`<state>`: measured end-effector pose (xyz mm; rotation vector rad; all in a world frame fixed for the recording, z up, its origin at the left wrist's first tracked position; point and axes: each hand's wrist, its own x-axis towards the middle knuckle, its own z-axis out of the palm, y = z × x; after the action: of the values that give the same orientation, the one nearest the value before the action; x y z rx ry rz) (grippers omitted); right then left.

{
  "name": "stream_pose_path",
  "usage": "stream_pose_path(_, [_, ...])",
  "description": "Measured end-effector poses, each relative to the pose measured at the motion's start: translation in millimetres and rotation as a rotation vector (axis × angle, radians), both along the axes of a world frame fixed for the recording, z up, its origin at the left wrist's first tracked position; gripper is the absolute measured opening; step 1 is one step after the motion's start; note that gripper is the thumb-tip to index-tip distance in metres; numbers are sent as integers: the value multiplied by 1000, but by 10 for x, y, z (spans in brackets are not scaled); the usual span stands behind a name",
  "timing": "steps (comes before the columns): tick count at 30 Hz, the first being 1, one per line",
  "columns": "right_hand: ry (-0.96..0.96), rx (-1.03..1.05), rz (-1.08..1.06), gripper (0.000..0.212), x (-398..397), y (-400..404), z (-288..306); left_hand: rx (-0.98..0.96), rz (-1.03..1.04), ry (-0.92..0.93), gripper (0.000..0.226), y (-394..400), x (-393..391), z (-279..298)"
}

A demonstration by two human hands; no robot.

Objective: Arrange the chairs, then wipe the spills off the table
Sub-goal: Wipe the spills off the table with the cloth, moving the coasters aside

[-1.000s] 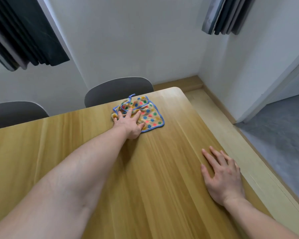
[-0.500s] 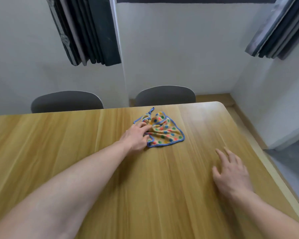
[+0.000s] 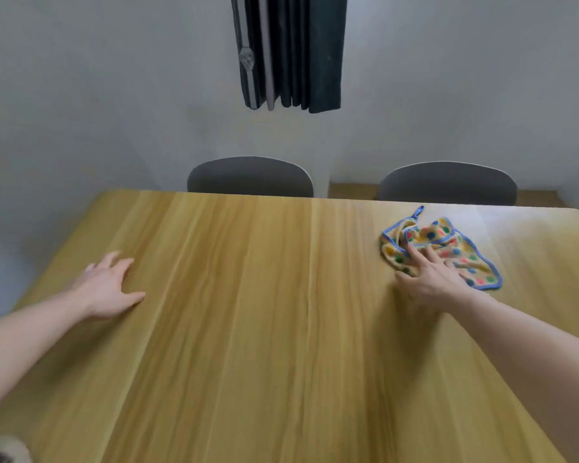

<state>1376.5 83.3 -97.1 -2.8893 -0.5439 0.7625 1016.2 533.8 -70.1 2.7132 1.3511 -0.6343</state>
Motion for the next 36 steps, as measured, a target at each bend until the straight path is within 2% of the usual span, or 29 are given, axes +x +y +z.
stream_pose_path(4, [1,-38,4,75,-119,542,-118,-95,115,39,116,402,-568,50])
stream_pose_path(6, [8,-56,40,72,-218,853,-83,-178,120,-20,133,474,-692,57])
stream_pose_path(9, [26,-67,98,70,-348,1362,-53,-186,71,-80,158,581,-812,7])
stream_pose_path(13, [25,-68,160,70,-534,2024,-59,-215,-69,-12,153,731,-923,68])
stream_pose_path(17, [22,-66,225,69,-802,2676,-51,-184,-255,125,160,961,-972,184])
stream_pose_path(19, [13,-57,260,69,-965,3021,-58,-175,-298,112,157,1006,-982,209])
stream_pose_path(23, [-2,-41,304,69,-1296,3679,-45,-141,-326,41,140,1012,-997,130])
stream_pose_path(30, [2,30,432,72,-1865,4764,-56,-236,-245,-79,138,1106,-1083,34])
stream_pose_path(36, [39,75,561,71,-2301,5460,-4,-226,-264,-102,133,1109,-1067,17])
